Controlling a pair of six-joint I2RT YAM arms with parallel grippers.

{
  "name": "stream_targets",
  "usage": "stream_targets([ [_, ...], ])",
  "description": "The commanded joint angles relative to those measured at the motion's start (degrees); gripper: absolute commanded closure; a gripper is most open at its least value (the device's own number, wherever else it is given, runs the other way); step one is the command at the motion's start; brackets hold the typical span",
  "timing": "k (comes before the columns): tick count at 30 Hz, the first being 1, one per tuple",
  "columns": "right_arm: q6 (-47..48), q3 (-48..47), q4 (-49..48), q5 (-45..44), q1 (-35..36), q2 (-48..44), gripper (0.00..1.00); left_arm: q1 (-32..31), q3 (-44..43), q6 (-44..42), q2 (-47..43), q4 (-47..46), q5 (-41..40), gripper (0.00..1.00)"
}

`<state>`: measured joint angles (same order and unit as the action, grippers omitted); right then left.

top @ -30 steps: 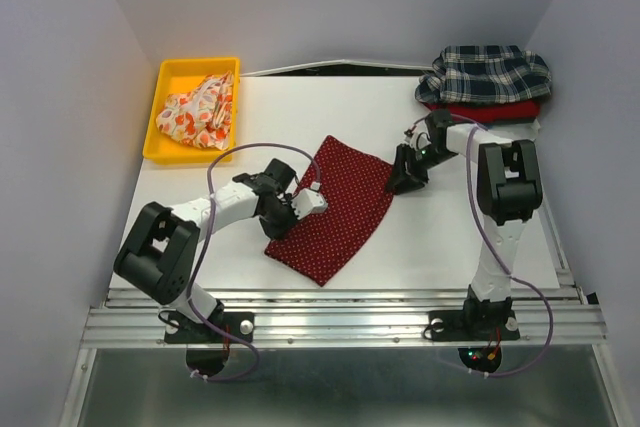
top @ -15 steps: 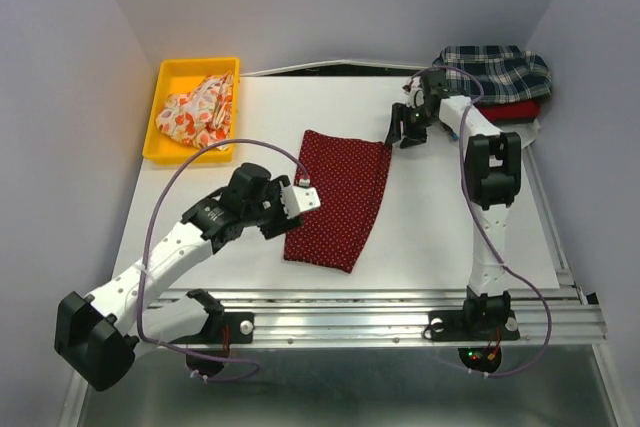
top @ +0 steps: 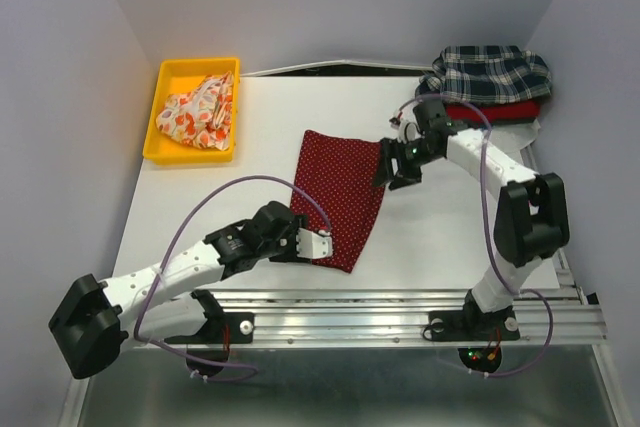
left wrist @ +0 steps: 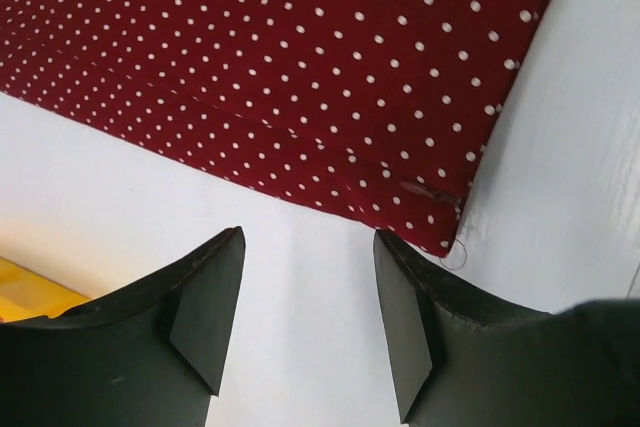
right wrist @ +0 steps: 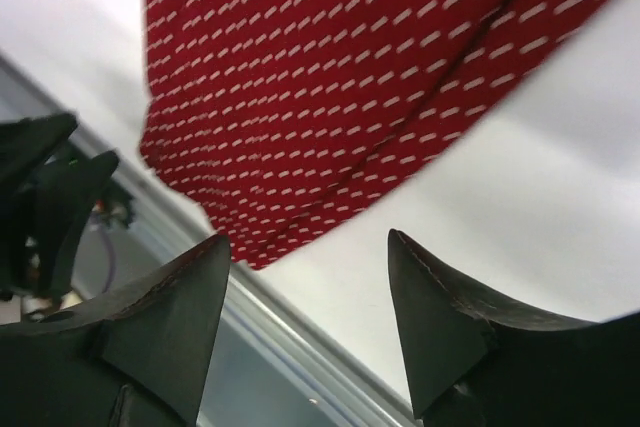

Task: Fold and stack the skirts
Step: Fold the skirt

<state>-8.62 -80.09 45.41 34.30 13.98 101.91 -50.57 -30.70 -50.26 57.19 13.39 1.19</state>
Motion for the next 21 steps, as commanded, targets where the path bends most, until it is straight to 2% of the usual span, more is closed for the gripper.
stream_targets([
  [1, -12.97, 17.57, -9.7, 7.86, 2.01, -7.85, 0.3, -0.15, -3.14, 7.18, 0.12, -6.09, 2.13, 0.34],
  [3, -14.57, 23.89, -12.52, 8.76, 3.5, -9.79, 0.3, -0.15, -2.53, 9.04, 0.12, -6.18, 3.99, 0.34],
  [5, -16.42, 26.03, -16.55, 9.46, 6.04, -10.85, 0.3, -0.06, -1.3, 9.65, 0.55, -6.44, 4.43, 0.34],
  [11, -16.86, 25.78, -21.22, 9.11, 12.56, -4.01, 0.29, 0.82, -1.29, 9.39, 0.47, -6.01, 2.77, 0.34],
  [14, -20.02, 27.97, -25.53, 7.8, 15.46, -2.42, 0.26, 1.78, -2.61, 10.44, 0.56, -5.74, 3.2, 0.34],
  [16, -20.99, 28.85, -27.73, 7.97, 15.99, -0.93, 0.33, 2.4, -2.79, 11.32, 0.38, -5.83, 3.99, 0.34],
  [19, -20.03, 26.14, -28.01, 7.1, 15.99, 4.24, 0.54, 2.67, -2.79, 11.59, 0.03, -6.0, 4.35, 0.34],
  [21, -18.54, 22.46, -25.29, 5.6, 15.99, 6.98, 0.6, 2.84, -2.53, 11.5, -0.06, -5.83, 4.35, 0.34],
])
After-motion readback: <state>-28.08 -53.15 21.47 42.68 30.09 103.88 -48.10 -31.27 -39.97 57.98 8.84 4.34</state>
